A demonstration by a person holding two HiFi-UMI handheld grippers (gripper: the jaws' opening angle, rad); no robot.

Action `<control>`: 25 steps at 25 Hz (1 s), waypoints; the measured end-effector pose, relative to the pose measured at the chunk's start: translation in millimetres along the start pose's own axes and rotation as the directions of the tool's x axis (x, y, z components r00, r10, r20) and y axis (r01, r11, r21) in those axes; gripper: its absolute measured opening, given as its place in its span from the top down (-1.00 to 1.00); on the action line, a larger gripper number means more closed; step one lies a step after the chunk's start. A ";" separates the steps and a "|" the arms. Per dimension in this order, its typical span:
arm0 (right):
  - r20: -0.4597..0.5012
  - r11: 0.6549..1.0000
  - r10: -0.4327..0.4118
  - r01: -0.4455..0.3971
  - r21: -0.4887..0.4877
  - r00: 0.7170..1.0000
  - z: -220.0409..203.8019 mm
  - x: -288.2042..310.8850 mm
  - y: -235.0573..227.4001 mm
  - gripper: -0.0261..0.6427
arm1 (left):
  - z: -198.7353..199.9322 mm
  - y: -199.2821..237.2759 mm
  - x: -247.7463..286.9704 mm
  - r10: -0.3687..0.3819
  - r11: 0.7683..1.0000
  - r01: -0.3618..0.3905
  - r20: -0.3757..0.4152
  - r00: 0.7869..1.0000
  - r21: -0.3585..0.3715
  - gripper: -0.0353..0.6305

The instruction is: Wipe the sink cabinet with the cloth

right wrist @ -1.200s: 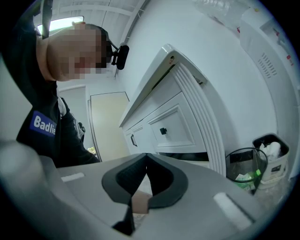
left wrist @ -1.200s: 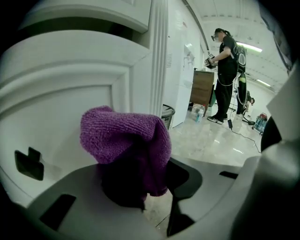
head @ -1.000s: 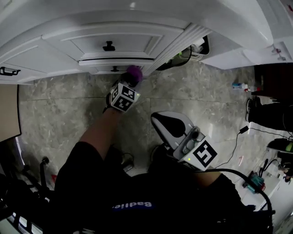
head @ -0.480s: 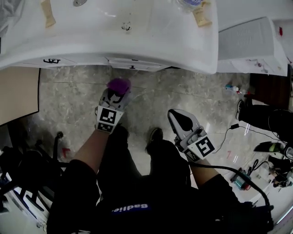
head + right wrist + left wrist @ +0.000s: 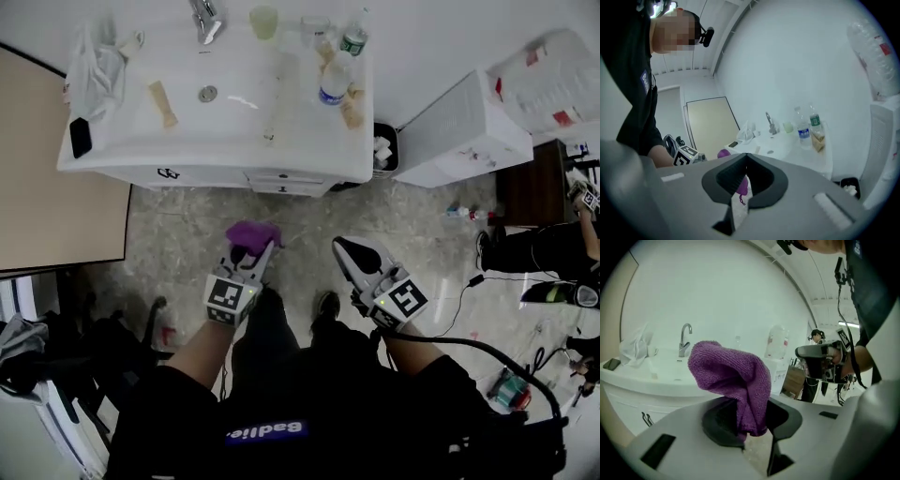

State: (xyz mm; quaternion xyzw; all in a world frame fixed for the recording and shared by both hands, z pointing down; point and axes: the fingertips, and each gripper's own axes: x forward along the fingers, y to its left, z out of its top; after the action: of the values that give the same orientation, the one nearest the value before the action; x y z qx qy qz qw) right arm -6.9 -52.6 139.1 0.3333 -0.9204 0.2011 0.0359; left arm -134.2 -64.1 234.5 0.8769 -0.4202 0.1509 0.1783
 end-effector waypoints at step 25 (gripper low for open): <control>0.075 0.948 0.316 -0.313 -0.055 0.946 119.0 -179.5 123.8 0.92 | 160.5 -273.9 -114.5 -0.079 0.997 0.077 0.084 0.993 0.024 0.56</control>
State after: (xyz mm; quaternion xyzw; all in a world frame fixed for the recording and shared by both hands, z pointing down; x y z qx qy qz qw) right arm 62.6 94.3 -48.8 0.1895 -0.9666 0.1705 -0.0275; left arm 31.9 103.4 -6.9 0.9000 -0.3912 0.1109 0.1569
